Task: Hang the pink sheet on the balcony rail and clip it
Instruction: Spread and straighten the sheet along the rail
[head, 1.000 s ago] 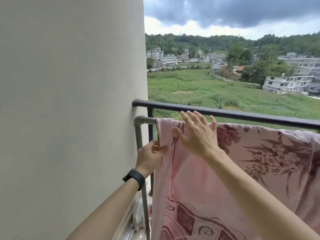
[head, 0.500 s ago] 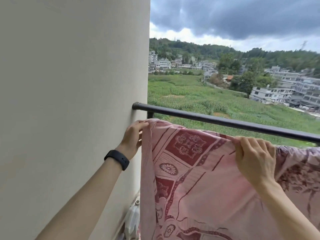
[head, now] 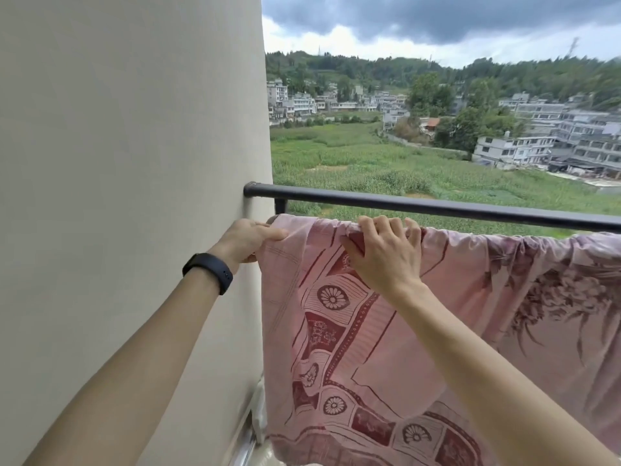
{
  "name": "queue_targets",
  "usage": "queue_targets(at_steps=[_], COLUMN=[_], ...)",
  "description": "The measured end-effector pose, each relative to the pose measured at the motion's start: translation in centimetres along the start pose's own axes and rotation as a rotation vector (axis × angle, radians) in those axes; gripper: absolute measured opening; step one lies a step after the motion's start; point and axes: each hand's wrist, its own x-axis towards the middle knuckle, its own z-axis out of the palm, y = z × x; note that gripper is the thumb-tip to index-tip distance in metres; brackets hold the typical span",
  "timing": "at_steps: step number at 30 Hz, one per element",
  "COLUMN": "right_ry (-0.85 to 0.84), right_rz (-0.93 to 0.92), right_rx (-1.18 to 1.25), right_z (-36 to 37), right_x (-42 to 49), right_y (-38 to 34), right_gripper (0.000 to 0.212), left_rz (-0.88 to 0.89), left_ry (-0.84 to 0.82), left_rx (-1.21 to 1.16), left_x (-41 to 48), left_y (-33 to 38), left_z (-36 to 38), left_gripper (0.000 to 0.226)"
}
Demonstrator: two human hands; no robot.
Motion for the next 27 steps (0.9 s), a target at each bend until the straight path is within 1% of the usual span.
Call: queue_targets(at_steps=[1, 2, 4, 5, 6, 7, 9, 10, 11, 13, 14, 15, 18, 21, 23, 25, 26, 27], right_ry=[0.052, 0.101, 0.187, 0.218, 0.224, 0.204, 0.131, 0.097, 0.071, 0.034, 0.023, 0.017, -0.043, -0.125, -0.071, 0.036, 0.08, 0.105], right_rz=[-0.021, -0.032, -0.02, -0.015, -0.01, 0.006, 0.08, 0.119, 0.144, 0.116, 0.079, 0.039, -0.03, -0.081, -0.106, -0.108, -0.097, -0.076], right_rx=[-0.03, -0.047, -0.062, -0.054, -0.041, -0.033, -0.005, 0.019, 0.051, 0.125, 0.153, 0.169, 0.194, 0.148, 0.121, 0.131, 0.129, 0.116], right_z=[0.2, 0.2, -0.2, -0.7, -1.1, -1.6, -2.2, -2.4, -2.7, -3.1, -3.2, -3.3, -3.1, -2.0, -1.3, -0.9, -0.8, -0.7], right_x=[-0.5, -1.2, -2.7, -3.4, -4.0, -4.3, -4.4, -4.2, -4.0, -3.3, -2.8, -2.3, 0.0, 1.7, 1.9, 1.6, 1.5, 1.3], right_y=[1.6, 3.6, 7.9, 9.9, 11.3, 12.1, 11.6, 10.7, 9.5, 6.5, 4.8, 3.1, -1.0, -2.6, -2.4, -1.8, -1.5, -1.2], right_gripper=[0.053, 0.049, 0.049, 0.05, 0.05, 0.05, 0.055, 0.059, 0.062, 0.062, 0.06, 0.058, 0.061, 0.055, 0.049, 0.043, 0.039, 0.037], left_rz=[0.031, 0.085, 0.225, 0.275, 0.293, 0.275, 0.159, 0.095, 0.046, -0.016, -0.012, 0.017, 0.183, 0.281, 0.362, 0.444, 0.46, 0.443], left_ry=[0.004, 0.052, 0.208, 0.237, 0.203, 0.107, -0.172, -0.261, -0.286, -0.246, -0.206, -0.158, 0.024, 0.173, 0.258, 0.307, 0.274, 0.206], left_rx=[-0.019, -0.107, -0.379, -0.448, -0.44, -0.372, -0.162, -0.091, -0.069, -0.078, -0.045, -0.002, 0.037, 0.051, -0.032, -0.222, -0.321, -0.394], left_x=[-0.3, -0.5, -0.9, -1.3, -1.7, -2.0, -3.1, -3.4, -3.3, -2.6, -2.0, -1.3, 0.1, 0.3, 0.2, 0.2, 0.0, 0.0], left_y=[0.4, 0.8, 0.9, 0.8, 0.3, -0.5, -1.7, -1.9, -2.0, -1.6, -1.4, -1.2, -0.8, -0.5, 0.0, 0.8, 1.3, 1.5], left_z=[-0.6, -1.4, -2.8, -3.1, -2.8, -2.0, 0.2, 1.0, 1.5, 1.7, 1.7, 1.7, 1.9, 1.1, 0.3, -0.3, -0.4, -0.4], left_gripper=[0.02, 0.014, 0.012, 0.013, 0.014, 0.014, 0.015, 0.022, 0.032, 0.045, 0.048, 0.046, 0.029, 0.03, 0.027, 0.023, 0.023, 0.023])
